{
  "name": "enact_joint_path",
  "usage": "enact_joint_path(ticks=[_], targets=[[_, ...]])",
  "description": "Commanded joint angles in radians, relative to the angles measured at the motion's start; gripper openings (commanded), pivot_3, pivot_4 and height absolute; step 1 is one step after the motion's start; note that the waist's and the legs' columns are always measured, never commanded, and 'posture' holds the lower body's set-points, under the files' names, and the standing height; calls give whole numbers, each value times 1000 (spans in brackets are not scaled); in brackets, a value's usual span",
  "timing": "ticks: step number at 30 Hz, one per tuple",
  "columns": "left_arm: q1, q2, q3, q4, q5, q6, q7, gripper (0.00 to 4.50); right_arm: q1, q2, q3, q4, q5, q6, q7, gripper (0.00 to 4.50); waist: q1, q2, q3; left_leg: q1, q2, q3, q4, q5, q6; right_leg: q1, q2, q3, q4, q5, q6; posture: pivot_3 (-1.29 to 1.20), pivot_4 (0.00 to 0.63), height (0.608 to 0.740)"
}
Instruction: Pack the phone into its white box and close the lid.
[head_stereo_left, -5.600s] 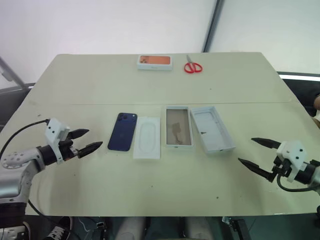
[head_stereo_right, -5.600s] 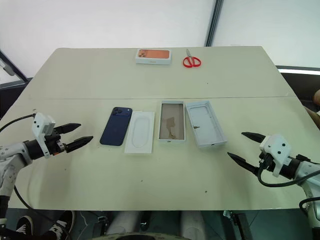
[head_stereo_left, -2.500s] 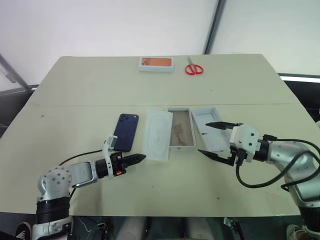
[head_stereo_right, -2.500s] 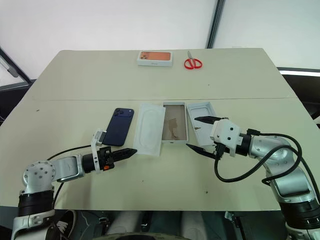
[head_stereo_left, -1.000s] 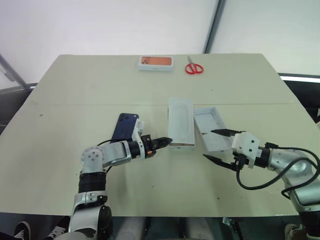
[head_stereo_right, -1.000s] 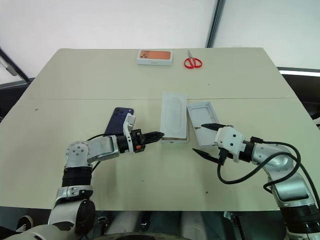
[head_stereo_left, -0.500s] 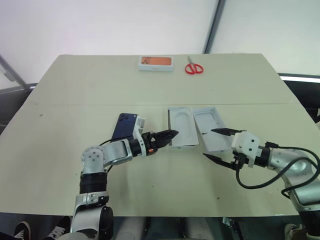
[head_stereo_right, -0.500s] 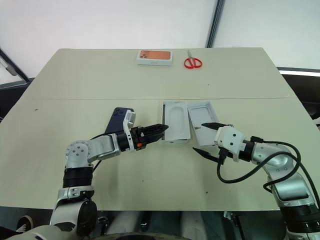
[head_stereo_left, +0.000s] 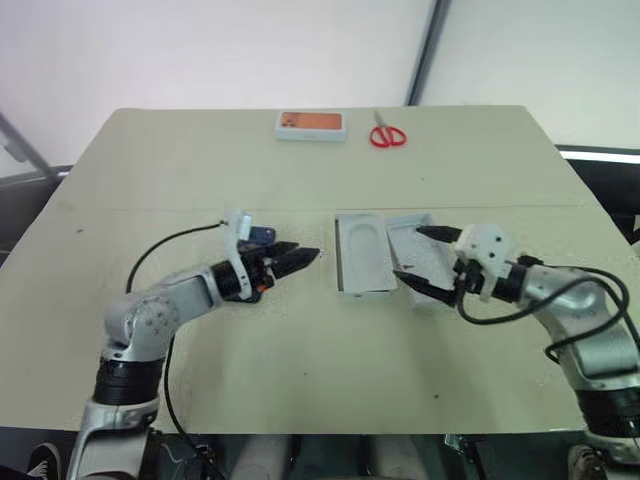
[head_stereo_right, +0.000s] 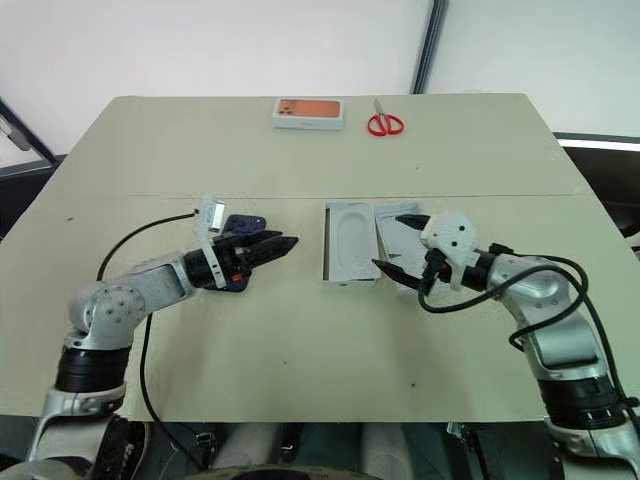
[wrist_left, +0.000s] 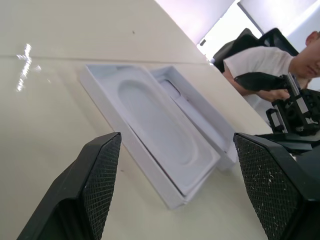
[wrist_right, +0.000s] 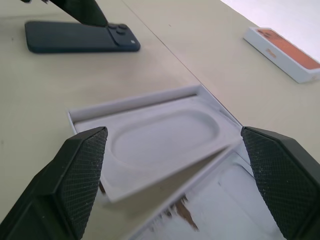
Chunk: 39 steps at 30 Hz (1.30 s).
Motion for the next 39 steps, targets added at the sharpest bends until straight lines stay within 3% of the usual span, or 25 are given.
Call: enact_joint_path(ticks=[1, 5, 7, 12, 20, 27, 39], targets=[[7, 55, 28, 42, 111, -192, -154, 3793, -112, 35, 109, 85, -130, -15, -47, 3222, -3, 1, 0, -1, 0, 0, 0, 0, 0, -1, 0, 0, 0, 0, 0, 0, 150, 740], [32, 59, 3, 71, 203, -299, -196, 3793, -210, 84, 202, 191, -233, -38, -73, 1038, -1, 1, 0, -7, 0, 0, 0, 1, -1, -8, 0, 0, 2, 2, 2, 0, 150, 740], [45, 38, 17, 54, 182, -290, -197, 3793, -241, 108, 227, 231, -257, -40, -77, 49, 0, 1, 0, -8, 0, 0, 0, 1, -1, -11, 0, 0, 2, 3, 4, 0, 150, 740], [83, 18, 28, 13, 185, -283, -196, 3793, -286, 119, 308, 301, -351, -72, -63, 13, -5, 0, 1, -10, 0, 0, -1, 2, -3, -12, 0, 0, 3, 3, 4, 0, 150, 740], [105, -2, 28, -21, 189, -275, -175, 3793, -307, 144, 363, 311, -378, -91, 11, 13, -16, 0, 1, -8, 0, -1, 0, 2, -3, -11, 2, 0, 7, 3, 4, 0, 150, 740], [96, -20, 37, -22, 186, -269, -150, 3793, -337, 215, 403, 345, -425, -82, -10, 13, -28, 0, 1, -8, 0, -2, 0, 2, -3, -12, 2, 0, 7, 3, 4, 0, 150, 740], [94, -34, 29, -30, 188, -256, -131, 3793, -337, 233, 360, 347, -411, -124, 2, 13, -27, 0, 1, -8, 1, -2, 0, 3, -3, -12, 4, 0, 8, 3, 4, 0, 150, 740]])
